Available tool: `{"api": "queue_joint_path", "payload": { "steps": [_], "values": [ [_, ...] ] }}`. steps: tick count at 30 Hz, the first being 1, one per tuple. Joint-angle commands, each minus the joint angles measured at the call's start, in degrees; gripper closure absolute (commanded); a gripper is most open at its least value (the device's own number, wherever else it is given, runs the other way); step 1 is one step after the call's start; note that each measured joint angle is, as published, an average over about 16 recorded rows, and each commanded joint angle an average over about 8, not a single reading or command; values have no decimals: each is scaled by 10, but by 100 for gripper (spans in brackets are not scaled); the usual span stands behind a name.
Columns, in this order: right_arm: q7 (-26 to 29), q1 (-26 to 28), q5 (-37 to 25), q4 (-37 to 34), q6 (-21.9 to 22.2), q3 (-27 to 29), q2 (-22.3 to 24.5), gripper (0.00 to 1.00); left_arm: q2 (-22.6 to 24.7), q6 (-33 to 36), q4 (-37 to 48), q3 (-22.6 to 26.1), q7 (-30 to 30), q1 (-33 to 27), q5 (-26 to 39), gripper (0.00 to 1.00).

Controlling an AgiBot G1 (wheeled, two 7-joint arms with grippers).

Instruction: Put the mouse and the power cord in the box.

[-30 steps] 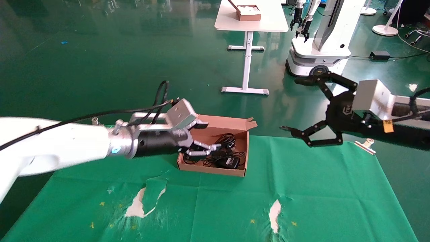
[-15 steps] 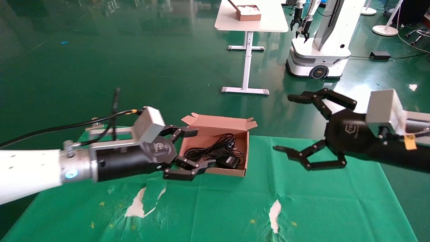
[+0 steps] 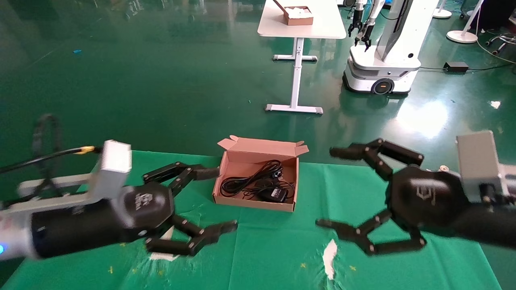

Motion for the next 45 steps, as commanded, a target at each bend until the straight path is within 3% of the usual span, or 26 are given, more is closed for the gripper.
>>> {"api": "queue_joint_path", "payload": {
  "steps": [1,15,45],
  "values": [
    [21,-14,10,22,0,3,6,0,-15,13,-17,-13,-3,14,-17,0],
    [142,-97,66,150,0,22,39,0,-93,85,-111,-78,-19,87,-109,0],
    [135,-91,62,140,1,21,37,0,-88,80,-104,-75,-18,83,-103,0]
  ]
}}
